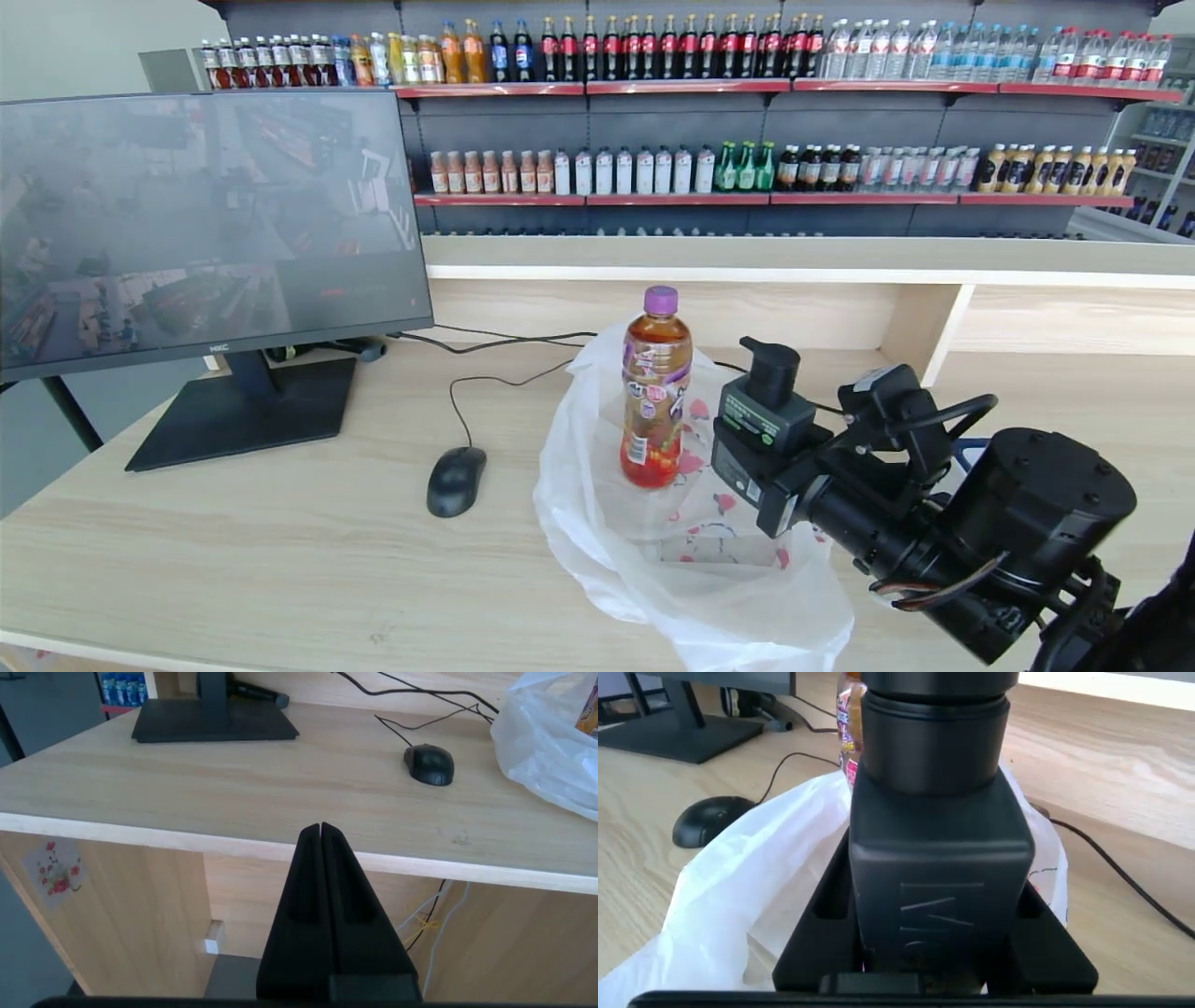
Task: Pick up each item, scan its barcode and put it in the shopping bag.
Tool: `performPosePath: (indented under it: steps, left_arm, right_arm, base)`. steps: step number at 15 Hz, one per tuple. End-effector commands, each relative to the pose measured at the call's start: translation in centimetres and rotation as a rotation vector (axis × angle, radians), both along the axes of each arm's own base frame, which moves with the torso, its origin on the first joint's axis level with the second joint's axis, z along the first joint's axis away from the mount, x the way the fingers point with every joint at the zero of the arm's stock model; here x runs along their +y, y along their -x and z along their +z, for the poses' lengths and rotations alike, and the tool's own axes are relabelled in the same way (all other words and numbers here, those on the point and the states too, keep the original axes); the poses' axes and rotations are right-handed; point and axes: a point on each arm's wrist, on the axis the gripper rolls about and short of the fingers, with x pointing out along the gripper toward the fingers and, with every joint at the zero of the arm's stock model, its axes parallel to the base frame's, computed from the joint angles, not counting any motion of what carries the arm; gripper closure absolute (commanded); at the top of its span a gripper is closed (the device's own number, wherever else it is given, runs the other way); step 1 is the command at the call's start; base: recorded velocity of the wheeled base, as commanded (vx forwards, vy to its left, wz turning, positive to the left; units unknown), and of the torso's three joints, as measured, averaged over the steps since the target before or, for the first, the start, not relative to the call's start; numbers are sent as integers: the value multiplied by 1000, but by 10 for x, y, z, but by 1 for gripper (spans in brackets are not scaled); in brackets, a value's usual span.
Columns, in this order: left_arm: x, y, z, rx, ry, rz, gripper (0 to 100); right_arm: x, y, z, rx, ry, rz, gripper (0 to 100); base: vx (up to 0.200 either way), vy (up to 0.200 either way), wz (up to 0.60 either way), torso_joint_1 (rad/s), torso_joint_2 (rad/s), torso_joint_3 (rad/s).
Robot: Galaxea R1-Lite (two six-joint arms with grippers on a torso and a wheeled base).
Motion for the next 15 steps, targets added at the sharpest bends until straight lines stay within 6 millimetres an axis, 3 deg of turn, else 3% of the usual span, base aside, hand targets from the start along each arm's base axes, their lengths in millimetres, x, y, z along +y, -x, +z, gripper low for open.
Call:
performPosePath:
  steps: [1, 15]
  left_arm:
    - [0, 0, 0, 0, 0, 0, 100]
    - [0, 0, 0, 0, 0, 0, 100]
  right_arm:
    - [8, -3, -11, 27, 21, 16, 100]
    - [17, -24, -45, 118, 58, -1, 100]
  base:
    - [0, 0, 0, 0, 0, 0]
    - [0, 0, 0, 0, 0, 0]
